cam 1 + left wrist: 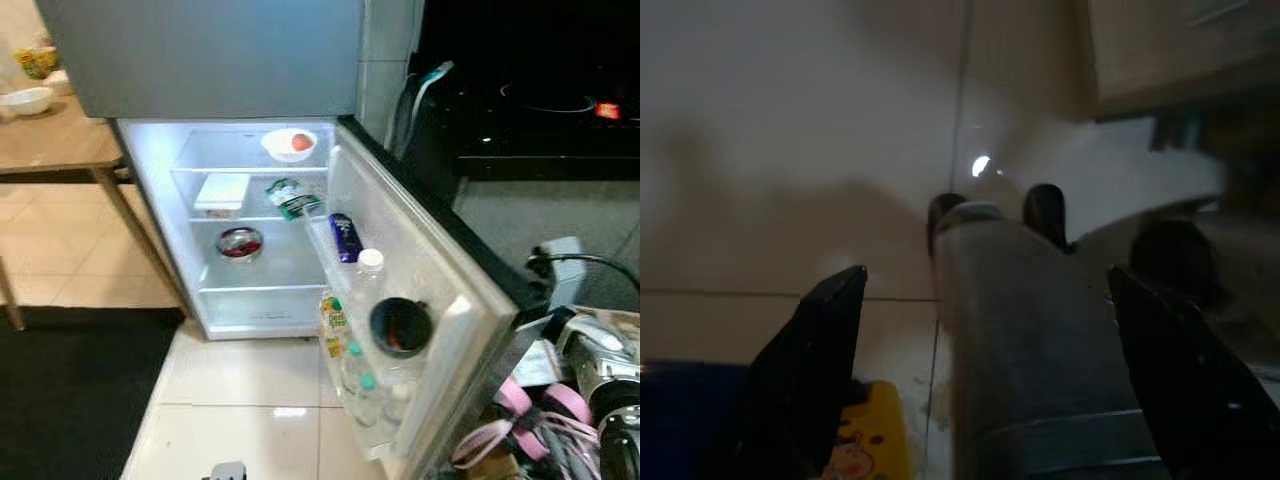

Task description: Restocking fridge

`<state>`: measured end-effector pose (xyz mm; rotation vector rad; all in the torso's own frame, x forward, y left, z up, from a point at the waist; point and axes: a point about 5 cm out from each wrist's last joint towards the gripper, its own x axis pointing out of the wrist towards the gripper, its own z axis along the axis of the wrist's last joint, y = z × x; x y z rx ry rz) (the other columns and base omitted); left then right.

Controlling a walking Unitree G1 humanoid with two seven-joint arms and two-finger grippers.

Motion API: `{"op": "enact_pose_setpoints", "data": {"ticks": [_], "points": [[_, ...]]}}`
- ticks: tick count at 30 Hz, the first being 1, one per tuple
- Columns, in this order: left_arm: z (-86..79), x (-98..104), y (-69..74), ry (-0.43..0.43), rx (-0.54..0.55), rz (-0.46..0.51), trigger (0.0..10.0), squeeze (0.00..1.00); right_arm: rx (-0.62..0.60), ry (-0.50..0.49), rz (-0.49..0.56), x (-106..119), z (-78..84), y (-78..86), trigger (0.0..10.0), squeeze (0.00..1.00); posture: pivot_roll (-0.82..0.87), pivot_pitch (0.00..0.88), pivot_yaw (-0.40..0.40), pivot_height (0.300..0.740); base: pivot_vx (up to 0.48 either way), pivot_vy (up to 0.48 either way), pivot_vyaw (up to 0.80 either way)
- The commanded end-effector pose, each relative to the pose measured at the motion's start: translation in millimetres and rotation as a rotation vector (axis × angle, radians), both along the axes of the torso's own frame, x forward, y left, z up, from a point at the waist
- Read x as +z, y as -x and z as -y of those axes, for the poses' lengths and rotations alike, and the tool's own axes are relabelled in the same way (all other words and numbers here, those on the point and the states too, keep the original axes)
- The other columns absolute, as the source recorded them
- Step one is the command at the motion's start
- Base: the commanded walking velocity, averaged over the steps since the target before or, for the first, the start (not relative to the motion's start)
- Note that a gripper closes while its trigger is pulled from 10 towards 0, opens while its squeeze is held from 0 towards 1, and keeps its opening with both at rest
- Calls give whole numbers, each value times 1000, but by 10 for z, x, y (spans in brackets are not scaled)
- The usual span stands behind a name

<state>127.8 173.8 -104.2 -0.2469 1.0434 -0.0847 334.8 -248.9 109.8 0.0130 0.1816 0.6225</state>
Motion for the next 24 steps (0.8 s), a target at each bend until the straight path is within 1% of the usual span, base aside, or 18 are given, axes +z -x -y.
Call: {"op": "enact_pose_setpoints", "data": {"ticks": [1,2,3,5,6,9,11,12,14,15,16,17,18,19,20,22,23,24], "points": [[-25,-36,111,-4,7,-42,10000,0,120,-13,-30,-34,-77,56,0,0,-87,0,3,740,0,0,0],[-28,-36,112,-5,8,-42,10000,0,191,-27,-56,-62,-116,96,0,0,-87,0,3,740,0,0,0],[-28,-36,112,-5,8,-42,10000,0,191,-27,-56,-62,-116,96,0,0,-87,0,3,740,0,0,0],[-33,-36,114,-5,9,-43,10000,0,356,-60,-111,-132,-233,213,0,0,-92,0,4,740,0,0,0],[-33,-36,114,-5,9,-43,10000,0,356,-60,-111,-132,-233,213,0,0,-92,0,4,740,0,0,0],[-37,-36,115,-5,9,-43,10000,0,673,-167,-166,-160,-592,488,0,0,-98,0,7,740,0,0,0],[-34,-36,116,-4,8,-44,10000,0,834,-252,-148,-90,-877,634,0,0,-98,0,7,740,0,0,0],[-34,-36,116,-4,8,-44,10000,0,834,-252,-148,-90,-877,634,0,0,-98,0,7,740,0,0,0],[-33,-36,115,-3,7,-44,10000,0,870,-289,-120,-44,-995,656,0,0,-101,0,9,740,0,0,0],[-29,-36,113,-3,6,-44,10000,0,849,-323,-48,13,-1123,609,2196,0,-101,0,9,740,0,0,0],[-29,-36,113,-3,6,-44,10000,0,849,-323,-48,13,-1123,609,2196,0,-101,0,9,740,0,0,0],[-25,-35,108,-2,7,-42,10000,0,755,-358,13,43,-1211,487,10000,0,-100,0,9,740,0,0,0],[-23,-33,103,-1,7,-40,10000,0,671,-381,45,44,-1258,388,10000,0,-100,0,9,740,0,0,0],[-23,-33,103,-1,7,-40,10000,0,671,-381,45,44,-1258,388,10000,0,-100,0,9,740,0,0,0],[-19,-32,97,-1,8,-39,10000,0,564,-383,57,8,-1268,280,10000,0,-96,0,7,740,0,0,0],[-18,-30,90,-2,13,-36,10000,0,317,-252,-44,-298,-1159,175,10000,0,-93,0,5,740,0,0,0],[-18,-30,89,-2,14,-36,10000,0,258,-208,-71,-387,-1114,173,10000,0,-93,0,5,740,0,0,0],[-18,-30,89,-2,14,-36,10000,0,258,-208,-71,-387,-1114,173,10000,0,-93,0,5,740,0,0,0]]}}
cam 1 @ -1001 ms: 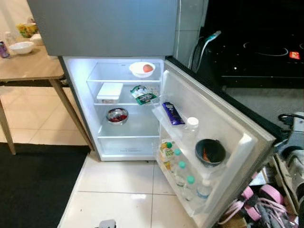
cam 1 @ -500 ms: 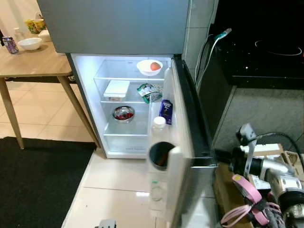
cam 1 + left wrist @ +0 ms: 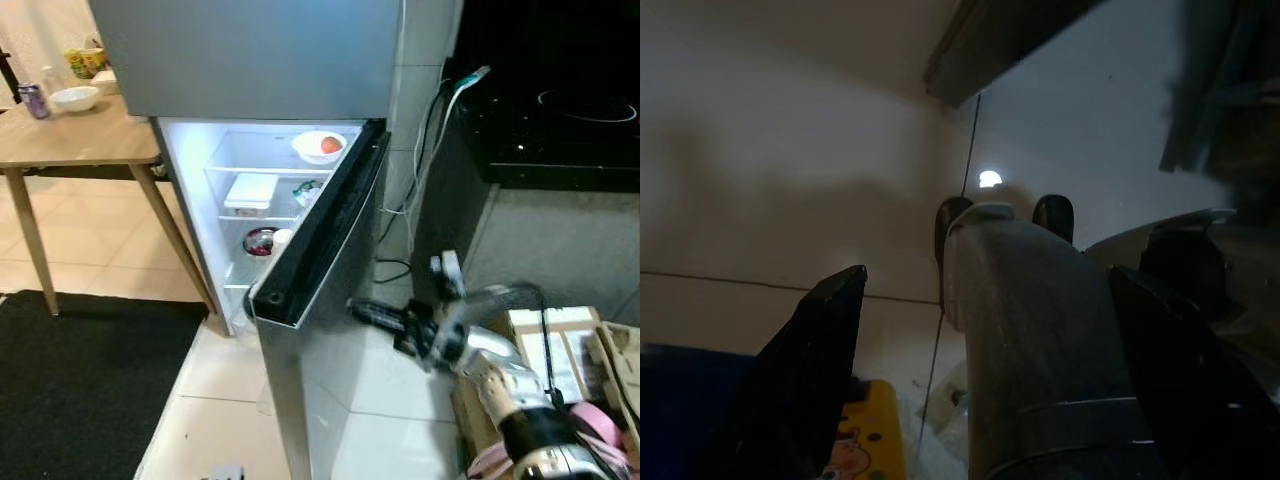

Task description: Restocking fridge

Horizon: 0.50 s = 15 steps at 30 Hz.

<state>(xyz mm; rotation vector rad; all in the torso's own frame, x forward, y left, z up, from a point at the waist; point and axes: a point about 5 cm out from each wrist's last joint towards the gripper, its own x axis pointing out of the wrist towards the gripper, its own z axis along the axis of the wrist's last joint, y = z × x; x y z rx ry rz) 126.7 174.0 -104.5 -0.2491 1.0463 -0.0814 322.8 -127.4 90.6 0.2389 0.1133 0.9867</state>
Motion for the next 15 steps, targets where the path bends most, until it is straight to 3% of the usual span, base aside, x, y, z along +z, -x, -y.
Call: {"op": "enact_pose_setpoints", "data": {"ticks": [1,5,10,15], "points": [[-16,-27,79,-4,13,-33,10000,0,-108,114,-97,-296,157,102,10000,0,-90,0,1,740,0,0,0],[-16,-34,101,-6,17,-37,10000,0,-192,247,-207,-569,353,278,10000,0,-90,0,-1,740,0,0,288],[-1,-40,117,-5,13,-42,10000,0,-243,301,-252,-703,454,362,10000,0,-90,0,-1,740,0,0,770],[35,-35,88,1,11,-35,10000,0,-353,470,-345,-981,619,508,10000,0,-101,0,-4,740,0,0,763]]}}
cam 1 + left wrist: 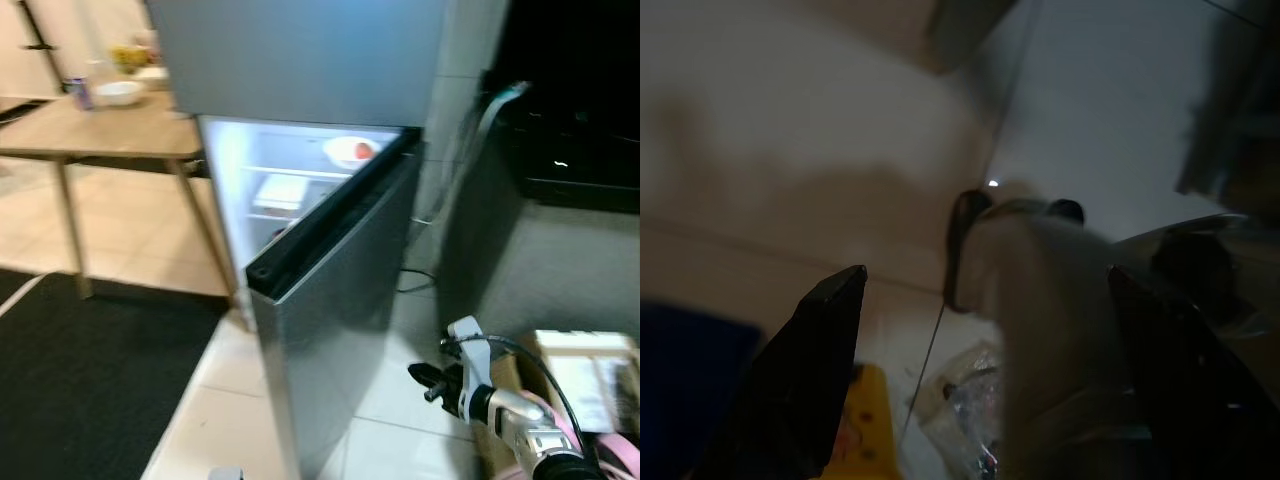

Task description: Restocking fridge

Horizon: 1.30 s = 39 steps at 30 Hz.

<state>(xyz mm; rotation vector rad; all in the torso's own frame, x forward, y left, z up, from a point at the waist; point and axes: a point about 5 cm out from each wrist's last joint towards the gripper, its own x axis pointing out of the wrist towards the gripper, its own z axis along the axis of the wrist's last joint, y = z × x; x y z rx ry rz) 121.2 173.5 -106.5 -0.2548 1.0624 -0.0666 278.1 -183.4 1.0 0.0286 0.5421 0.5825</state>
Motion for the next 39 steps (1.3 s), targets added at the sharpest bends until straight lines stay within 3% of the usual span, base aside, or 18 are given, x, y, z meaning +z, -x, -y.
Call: {"op": "enact_pose_setpoints", "data": {"ticks": [1,11,21,22,31,39], "points": [[31,-14,28,3,-2,-16,10000,0,-44,91,-61,-142,89,108,10000,0,-101,0,-4,740,0,0,763],[18,-16,34,-13,-8,-19,10000,0,-172,240,-264,-536,355,616,10000,0,-97,0,-6,740,0,0,763],[20,-14,27,-18,-15,-17,10000,0,-236,349,-405,-759,511,1032,10000,0,-101,0,-1,740,0,0,763],[23,-13,22,-23,-23,-16,10000,0,-266,370,-436,-804,553,1141,10000,0,-101,0,-1,740,0,0,763],[22,-17,31,-30,-35,-22,10000,0,-363,426,-500,-890,645,1374,10000,0,-101,0,-2,740,0,0,343],[33,-19,40,-13,-40,-28,10000,0,-452,410,-494,-888,691,1399,10000,0,-104,0,4,740,0,0,0]]}}
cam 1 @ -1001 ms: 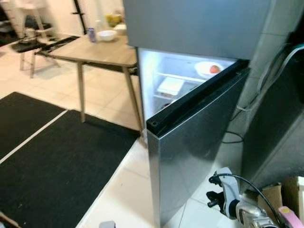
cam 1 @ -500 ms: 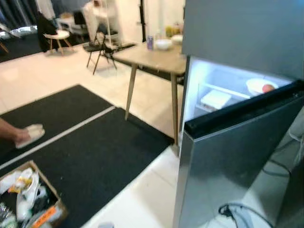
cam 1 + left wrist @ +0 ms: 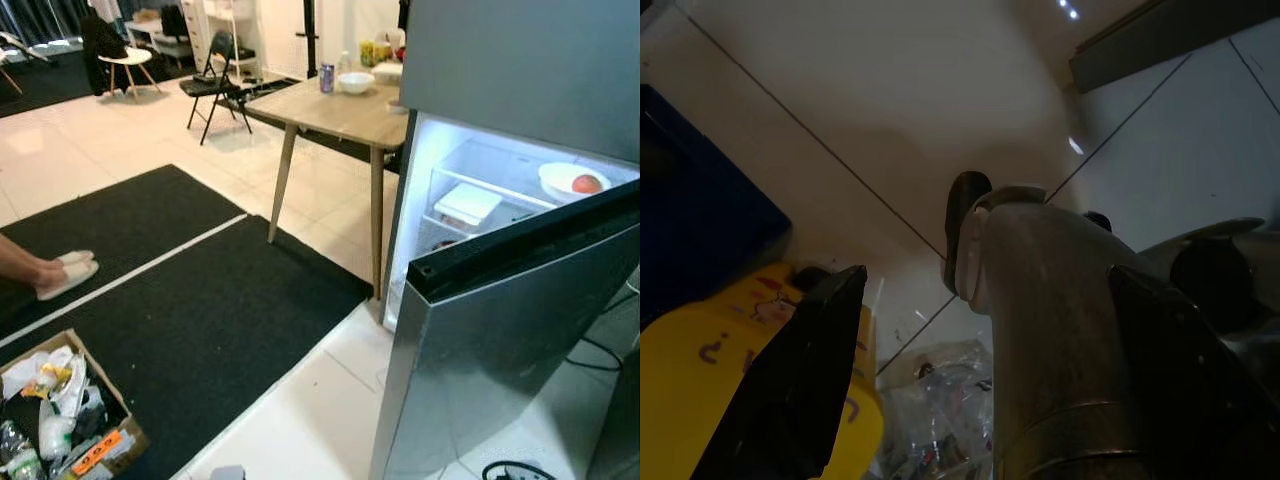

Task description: Restocking fridge

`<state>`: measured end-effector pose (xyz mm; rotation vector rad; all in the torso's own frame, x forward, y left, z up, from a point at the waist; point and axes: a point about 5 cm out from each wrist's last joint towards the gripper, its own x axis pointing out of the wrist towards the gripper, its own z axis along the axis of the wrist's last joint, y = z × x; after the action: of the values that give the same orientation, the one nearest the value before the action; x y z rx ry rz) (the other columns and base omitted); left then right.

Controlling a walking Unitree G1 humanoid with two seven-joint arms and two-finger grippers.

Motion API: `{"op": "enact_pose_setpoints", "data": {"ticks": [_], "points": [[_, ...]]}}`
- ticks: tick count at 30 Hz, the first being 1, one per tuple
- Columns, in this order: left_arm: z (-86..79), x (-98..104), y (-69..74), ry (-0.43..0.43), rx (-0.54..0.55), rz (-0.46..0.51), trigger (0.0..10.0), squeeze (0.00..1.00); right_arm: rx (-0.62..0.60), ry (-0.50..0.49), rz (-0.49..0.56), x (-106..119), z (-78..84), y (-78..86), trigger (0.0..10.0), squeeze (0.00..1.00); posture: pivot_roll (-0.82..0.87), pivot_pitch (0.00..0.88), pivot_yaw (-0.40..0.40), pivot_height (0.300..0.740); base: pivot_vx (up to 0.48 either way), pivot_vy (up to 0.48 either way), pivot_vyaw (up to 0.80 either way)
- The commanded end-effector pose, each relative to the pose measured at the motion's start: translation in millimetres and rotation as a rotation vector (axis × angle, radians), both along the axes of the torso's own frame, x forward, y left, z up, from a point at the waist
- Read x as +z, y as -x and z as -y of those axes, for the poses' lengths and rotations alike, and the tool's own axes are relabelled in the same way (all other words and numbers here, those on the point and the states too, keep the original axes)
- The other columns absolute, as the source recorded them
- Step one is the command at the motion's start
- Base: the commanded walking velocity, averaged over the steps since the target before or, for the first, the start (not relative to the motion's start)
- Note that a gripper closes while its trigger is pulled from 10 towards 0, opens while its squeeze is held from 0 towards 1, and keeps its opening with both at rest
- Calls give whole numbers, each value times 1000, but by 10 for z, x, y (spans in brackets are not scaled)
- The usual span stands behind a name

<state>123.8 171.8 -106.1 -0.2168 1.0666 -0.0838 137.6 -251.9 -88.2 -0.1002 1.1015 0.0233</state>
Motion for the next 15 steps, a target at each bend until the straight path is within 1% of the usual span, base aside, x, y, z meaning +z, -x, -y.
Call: {"op": "enact_pose_setpoints", "data": {"ticks": [1,9,14,15], "points": [[20,-24,68,11,-11,-28,10000,0,-19,7,9,3,7,-6,10000,0,-104,0,4,740,0,0,0],[36,-20,61,23,-19,-20,10000,0,-22,20,10,3,1,-20,10000,0,-103,0,2,740,0,0,0],[33,-20,65,22,-23,-21,10000,0,-14,27,-5,-10,-14,2,10000,0,-103,0,2,740,270,0,0],[32,-20,66,23,-24,-22,10000,0,1,43,-32,-26,-7,43,10000,0,-103,0,2,740,277,0,0]]}}
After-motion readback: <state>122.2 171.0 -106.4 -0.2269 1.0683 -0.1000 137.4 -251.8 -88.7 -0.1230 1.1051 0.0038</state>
